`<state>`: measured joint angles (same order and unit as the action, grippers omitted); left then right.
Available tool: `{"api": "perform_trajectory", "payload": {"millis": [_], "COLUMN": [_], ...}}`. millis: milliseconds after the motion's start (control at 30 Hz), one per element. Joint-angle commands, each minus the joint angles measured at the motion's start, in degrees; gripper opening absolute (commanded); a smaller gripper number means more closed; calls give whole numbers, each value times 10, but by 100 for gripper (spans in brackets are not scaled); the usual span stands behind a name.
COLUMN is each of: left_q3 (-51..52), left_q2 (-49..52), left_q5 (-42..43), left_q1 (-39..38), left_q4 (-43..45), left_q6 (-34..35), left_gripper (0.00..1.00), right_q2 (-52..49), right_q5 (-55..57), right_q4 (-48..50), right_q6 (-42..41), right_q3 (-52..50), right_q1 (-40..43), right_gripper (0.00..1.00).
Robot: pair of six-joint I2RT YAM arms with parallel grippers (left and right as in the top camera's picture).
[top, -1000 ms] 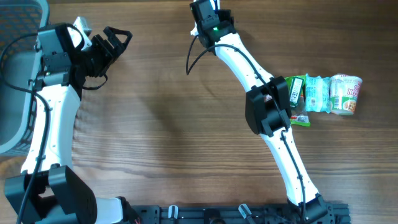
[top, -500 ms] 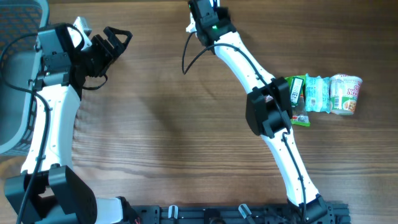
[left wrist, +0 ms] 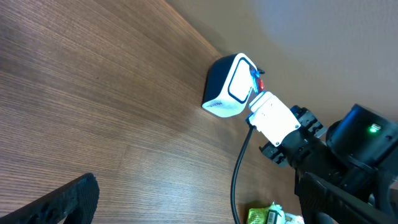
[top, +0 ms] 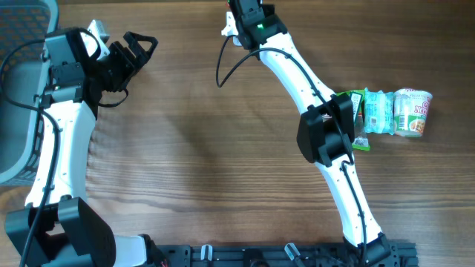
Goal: Scan the item barcode
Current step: 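Hold the red stick barcode in front of the white scanner, then carry the red stick right and place it beside the green packets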
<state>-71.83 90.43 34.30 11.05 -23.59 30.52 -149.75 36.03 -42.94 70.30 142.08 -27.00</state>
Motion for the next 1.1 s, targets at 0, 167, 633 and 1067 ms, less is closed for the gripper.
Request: {"api": "perform_trajectory", "payload": {"millis": [0,167,633,1067], "left_q3": [-5,-5,-5,-5], "left_q2": [5,5,5,5], "left_q5": [-4,-4,-4,-4], "left_q1": [2,2,2,2], "left_q4": [1,2,1,1], "left_q6": [1,1,1,1], "left_gripper": [100,100,100,100], "right_q2": [11,11,11,17], "right_q5": [19,41,40,82], "right_q4": [-2,3,33,145], "right_q6": [-13,-11,1,-16], "right_q3": [-18,-39,-70,-98], "right_q1": [22,39,36,31], "right_gripper": [4,4,4,4]}}
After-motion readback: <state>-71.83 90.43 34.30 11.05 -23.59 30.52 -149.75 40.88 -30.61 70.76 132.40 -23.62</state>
